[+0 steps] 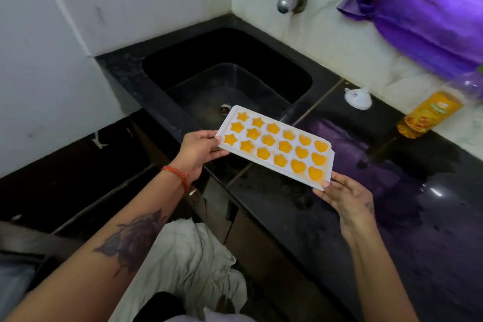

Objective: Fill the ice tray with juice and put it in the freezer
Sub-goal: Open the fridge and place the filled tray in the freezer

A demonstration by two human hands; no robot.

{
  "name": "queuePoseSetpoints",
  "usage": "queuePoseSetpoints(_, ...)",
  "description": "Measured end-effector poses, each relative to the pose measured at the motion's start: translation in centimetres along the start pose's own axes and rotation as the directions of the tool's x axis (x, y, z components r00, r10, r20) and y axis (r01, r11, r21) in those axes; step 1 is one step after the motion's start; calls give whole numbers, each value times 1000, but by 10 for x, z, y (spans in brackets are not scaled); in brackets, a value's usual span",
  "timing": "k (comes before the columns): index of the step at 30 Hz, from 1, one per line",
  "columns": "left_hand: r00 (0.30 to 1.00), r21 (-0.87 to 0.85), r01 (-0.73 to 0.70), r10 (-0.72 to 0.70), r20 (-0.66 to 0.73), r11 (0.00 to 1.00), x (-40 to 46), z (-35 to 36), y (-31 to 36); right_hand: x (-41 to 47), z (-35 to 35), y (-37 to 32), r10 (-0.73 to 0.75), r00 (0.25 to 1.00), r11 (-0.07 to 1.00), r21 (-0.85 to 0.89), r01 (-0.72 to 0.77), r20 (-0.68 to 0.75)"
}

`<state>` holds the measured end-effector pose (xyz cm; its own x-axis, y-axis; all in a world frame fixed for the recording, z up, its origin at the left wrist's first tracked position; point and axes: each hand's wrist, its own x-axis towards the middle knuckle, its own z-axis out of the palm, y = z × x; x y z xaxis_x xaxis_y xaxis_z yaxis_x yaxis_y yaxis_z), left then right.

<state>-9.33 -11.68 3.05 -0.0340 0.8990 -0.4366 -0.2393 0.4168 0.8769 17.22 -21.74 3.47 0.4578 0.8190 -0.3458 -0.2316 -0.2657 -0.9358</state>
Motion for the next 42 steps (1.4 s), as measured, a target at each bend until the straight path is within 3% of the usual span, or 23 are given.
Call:
queuePoseSetpoints(9,972,-173,-80,38,-234,982,-26,-148,15,-14,127,8,-20,946,995,-88,51,324)
queuePoseSetpoints(18,860,-307,-264,79,-504,915,-75,-295,10,-40,281,45,48,787,971,-212,106,615)
queuePoseSetpoints(24,705,-379,-387,6,-709,841,-129,-368,-14,-77,376,74,130,568,941,-282,188,813)
queuePoseSetpoints(30,532,-395,-530,-69,-844,750,-181,-410,-46,-117,461,106,240,320,898,-336,286,916)
queuePoseSetpoints(42,84,-261,-788,-323,-943,557,-268,-399,-116,-216,568,177,489,-246,832,-363,420,837)
